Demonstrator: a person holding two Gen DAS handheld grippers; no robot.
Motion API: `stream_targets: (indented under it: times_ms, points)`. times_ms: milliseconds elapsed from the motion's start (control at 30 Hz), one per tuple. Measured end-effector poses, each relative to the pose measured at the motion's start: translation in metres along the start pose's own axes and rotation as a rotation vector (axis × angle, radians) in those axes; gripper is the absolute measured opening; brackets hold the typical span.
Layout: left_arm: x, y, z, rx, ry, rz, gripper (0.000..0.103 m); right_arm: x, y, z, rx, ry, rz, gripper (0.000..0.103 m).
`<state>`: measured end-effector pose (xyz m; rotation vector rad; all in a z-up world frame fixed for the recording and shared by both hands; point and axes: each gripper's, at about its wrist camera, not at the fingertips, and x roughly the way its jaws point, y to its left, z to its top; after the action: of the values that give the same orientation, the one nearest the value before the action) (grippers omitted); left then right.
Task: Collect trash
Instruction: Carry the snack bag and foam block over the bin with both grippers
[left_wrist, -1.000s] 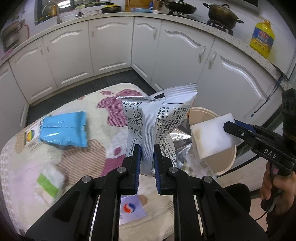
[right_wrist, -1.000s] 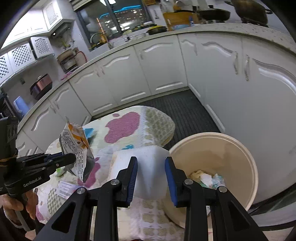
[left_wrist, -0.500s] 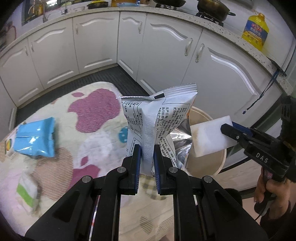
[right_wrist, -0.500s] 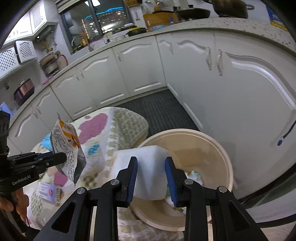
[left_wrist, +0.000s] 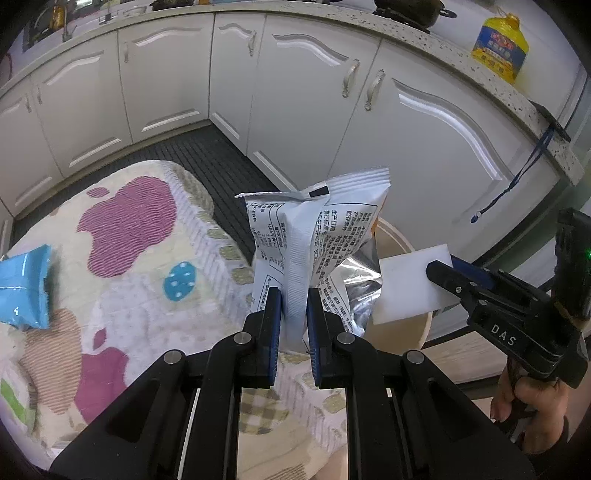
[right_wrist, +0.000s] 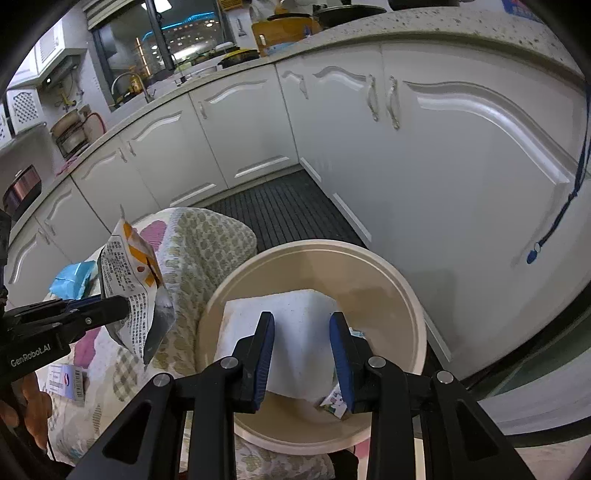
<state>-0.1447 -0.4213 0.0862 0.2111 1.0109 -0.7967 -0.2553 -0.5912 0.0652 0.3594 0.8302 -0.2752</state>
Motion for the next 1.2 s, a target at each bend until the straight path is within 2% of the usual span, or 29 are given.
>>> stream_targets:
  times_ms: [433,567,1200]
  points:
    - [0.016,-0.01,0.005,-0.004,0.01,-0.033,0.011,0.004,-0.016,-0.008,0.023,0.008,-0.05,0.03]
    - [0.022,-0.015,0.009,-0.008,0.025,-0.064,0.011,0.008,-0.022,-0.011,0.029,0.014,-0.07,0.03]
    - [0.059,-0.03,0.013,-0.002,0.067,-0.064,0.011,0.033,-0.035,-0.016,0.064,0.055,-0.086,0.03]
